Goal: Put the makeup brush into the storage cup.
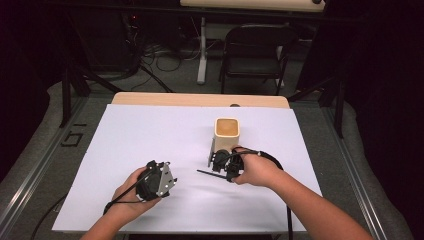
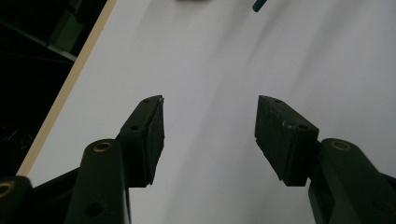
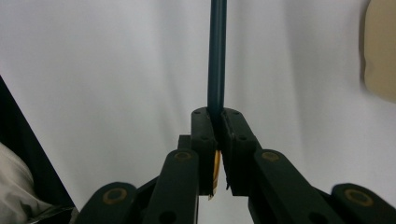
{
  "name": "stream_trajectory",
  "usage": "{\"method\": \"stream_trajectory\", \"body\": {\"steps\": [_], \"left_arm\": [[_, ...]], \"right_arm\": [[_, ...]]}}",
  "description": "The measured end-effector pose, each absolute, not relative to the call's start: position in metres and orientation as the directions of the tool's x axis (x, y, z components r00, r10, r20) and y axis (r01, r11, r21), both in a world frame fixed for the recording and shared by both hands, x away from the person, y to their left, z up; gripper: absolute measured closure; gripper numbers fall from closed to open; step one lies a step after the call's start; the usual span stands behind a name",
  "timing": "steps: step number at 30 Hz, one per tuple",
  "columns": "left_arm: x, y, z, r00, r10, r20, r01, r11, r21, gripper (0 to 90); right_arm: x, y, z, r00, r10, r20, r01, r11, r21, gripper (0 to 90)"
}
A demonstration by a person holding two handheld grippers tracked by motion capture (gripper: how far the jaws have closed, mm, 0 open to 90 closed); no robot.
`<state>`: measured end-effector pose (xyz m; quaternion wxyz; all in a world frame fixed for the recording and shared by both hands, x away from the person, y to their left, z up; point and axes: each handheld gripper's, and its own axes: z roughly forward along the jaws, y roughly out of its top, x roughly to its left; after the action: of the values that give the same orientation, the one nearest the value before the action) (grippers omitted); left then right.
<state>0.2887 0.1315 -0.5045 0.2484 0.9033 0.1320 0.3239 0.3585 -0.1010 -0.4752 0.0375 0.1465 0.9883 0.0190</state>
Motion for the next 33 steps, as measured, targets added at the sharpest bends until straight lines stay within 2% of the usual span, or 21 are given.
{"method": "stream_trajectory", "body": {"steps": [9,19,33], "left_arm": [[0.288,0.123,-0.505,0.744,0.375,0.553,0.046,-0.855,0.517,44.5],[0.28,0.106,-0.514,0.729,0.261,0.633,-0.031,-0.911,0.411,48.0],[0.277,0.09,-0.52,0.711,0.182,0.679,-0.09,-0.934,0.345,49.2]], "right_arm": [[0.358,-0.101,-0.475,-0.955,0.287,-0.07,0.284,0.958,0.042,84.2],[0.357,-0.098,-0.475,-0.958,0.279,-0.071,0.277,0.96,0.031,84.2],[0.354,-0.094,-0.478,-0.962,0.264,-0.072,0.263,0.965,0.023,84.2]]}}
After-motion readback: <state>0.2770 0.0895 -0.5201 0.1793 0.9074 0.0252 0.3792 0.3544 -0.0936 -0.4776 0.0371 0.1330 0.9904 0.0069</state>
